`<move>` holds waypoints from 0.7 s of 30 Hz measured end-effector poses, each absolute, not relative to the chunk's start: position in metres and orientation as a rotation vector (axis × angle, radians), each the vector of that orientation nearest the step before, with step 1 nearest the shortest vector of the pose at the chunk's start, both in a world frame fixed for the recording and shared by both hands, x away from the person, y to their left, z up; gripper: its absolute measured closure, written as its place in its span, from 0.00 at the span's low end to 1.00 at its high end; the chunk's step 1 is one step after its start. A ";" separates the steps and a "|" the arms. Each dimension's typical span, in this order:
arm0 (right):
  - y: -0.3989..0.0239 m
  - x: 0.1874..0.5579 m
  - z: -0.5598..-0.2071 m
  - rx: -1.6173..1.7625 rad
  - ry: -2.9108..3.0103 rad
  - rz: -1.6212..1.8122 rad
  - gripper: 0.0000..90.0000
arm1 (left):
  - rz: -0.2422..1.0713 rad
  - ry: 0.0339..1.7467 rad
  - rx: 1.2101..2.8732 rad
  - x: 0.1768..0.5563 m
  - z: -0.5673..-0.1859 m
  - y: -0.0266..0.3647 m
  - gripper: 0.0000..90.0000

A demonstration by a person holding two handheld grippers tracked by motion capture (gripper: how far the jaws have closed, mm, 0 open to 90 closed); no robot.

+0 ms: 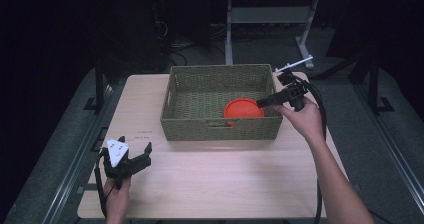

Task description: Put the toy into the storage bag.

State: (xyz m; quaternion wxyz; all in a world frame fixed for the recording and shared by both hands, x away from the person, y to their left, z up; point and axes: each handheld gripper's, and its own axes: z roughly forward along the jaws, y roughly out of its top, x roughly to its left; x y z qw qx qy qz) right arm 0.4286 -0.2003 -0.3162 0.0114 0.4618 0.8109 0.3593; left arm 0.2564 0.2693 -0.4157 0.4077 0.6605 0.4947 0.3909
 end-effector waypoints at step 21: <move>-0.221 0.398 -0.325 1.403 2.535 1.240 0.36 | 0.987 1.249 1.667 0.256 -0.416 0.269 0.14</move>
